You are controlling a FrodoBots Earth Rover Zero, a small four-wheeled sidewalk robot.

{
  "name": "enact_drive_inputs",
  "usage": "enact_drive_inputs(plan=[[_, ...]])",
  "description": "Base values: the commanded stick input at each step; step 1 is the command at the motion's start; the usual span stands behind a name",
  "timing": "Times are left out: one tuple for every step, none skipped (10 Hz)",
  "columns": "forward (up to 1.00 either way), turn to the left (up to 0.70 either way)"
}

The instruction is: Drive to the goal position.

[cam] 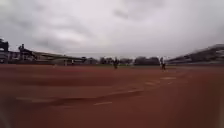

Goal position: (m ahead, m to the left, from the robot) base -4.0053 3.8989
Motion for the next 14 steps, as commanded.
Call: enact_drive_inputs(plan=[[0.00, 0.50], [0.00, 0.50], [0.00, 0.50], [0.00, 0.50], [0.00, 0.50], [0.00, 0.50], [0.00, 0.50], [0.00, 0.50], [0.00, 0.50], [0.00, 0.50], [0.00, 0.50], [0.00, 0.50], [0.00, 0.50], [0.00, 0.50]])
